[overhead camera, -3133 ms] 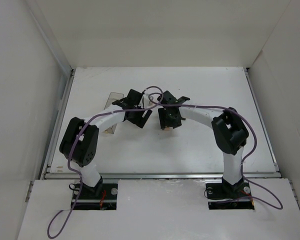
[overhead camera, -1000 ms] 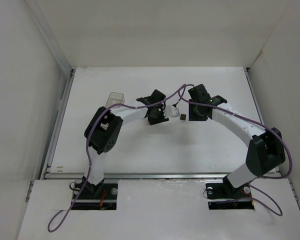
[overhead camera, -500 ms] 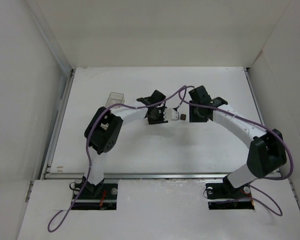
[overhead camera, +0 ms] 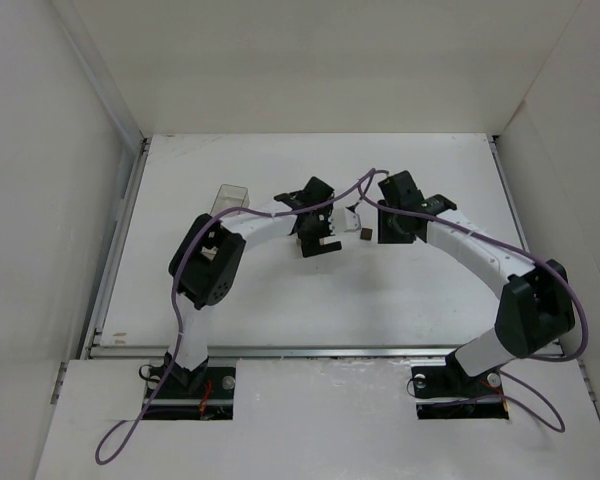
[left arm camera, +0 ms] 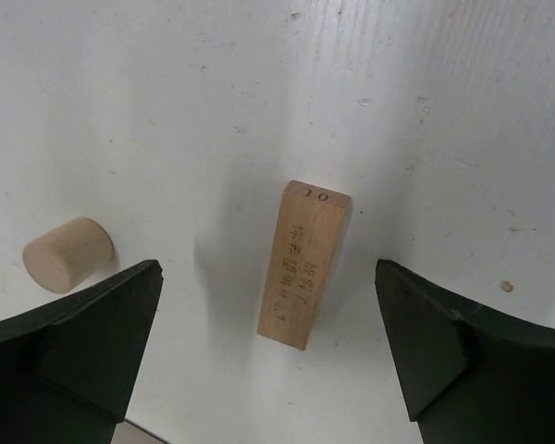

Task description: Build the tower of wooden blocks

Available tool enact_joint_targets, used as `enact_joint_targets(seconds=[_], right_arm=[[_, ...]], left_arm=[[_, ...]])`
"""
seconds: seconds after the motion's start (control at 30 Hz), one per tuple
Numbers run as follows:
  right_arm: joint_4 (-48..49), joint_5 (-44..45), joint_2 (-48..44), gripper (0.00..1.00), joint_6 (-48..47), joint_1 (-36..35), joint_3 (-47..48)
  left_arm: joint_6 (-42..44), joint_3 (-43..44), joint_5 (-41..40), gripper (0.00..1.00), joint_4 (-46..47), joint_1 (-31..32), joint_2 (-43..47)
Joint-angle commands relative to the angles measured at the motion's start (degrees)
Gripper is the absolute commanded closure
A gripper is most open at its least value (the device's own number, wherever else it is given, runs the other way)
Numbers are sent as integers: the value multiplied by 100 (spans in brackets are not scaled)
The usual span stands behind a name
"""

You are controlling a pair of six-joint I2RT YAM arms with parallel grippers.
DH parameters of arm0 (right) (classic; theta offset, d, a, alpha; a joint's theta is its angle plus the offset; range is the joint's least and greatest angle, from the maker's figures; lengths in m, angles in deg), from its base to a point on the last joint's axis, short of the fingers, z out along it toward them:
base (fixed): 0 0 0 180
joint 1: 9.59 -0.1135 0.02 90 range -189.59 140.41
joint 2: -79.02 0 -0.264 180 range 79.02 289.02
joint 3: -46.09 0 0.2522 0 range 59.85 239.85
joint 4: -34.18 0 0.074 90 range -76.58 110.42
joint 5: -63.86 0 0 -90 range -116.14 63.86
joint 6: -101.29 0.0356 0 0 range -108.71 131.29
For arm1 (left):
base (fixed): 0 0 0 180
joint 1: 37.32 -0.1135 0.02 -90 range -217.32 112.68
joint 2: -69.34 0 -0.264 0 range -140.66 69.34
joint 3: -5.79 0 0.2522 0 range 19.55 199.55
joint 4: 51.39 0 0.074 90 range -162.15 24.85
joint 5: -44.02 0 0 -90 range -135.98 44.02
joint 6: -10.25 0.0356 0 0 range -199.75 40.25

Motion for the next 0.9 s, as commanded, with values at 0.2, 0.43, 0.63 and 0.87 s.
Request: enact_joint_targets(seconds=[0.2,0.43,0.63,0.87], right_arm=[[61,-29,-32,97,414,-13,612],[123,66,600,99,1187,-399,1174],[-306,112,2091,100,1452,-1180,2771],[-773,50,3325,100,1390,-1410,3855]], left_arm=[[-1424,16,748,0,-638,-641,1300],[-3373,-1391,-392,0,-154,-949,2690],[-5869,-2006,-3382,0,40,-1378,2796],[-6180,-1876,-4481,0,40,-1485,2946]])
